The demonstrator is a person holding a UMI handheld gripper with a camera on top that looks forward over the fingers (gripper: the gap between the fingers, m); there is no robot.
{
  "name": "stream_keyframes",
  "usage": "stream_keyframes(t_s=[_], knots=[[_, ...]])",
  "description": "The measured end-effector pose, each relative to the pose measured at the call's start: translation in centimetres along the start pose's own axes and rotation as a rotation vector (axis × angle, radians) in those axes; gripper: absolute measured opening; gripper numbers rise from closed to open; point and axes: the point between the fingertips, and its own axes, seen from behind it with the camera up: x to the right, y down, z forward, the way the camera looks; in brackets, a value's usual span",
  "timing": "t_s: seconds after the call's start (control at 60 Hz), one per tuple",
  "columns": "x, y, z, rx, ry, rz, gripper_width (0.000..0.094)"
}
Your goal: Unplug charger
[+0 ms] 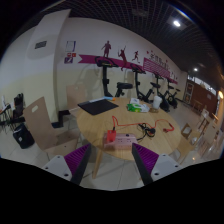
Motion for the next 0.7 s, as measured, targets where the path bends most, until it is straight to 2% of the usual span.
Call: stream_keyframes(t_s=[0.283, 0.583, 0.7], knots=[[0.2, 3.0, 11.9, 0.023, -0.018, 0.052, 0.0857], [-1.0, 2.3, 20.2, 0.087, -0.082, 0.066, 0.0858], [-1.0, 1.6, 22.1, 0.110, -0.094, 0.068, 0.0820]])
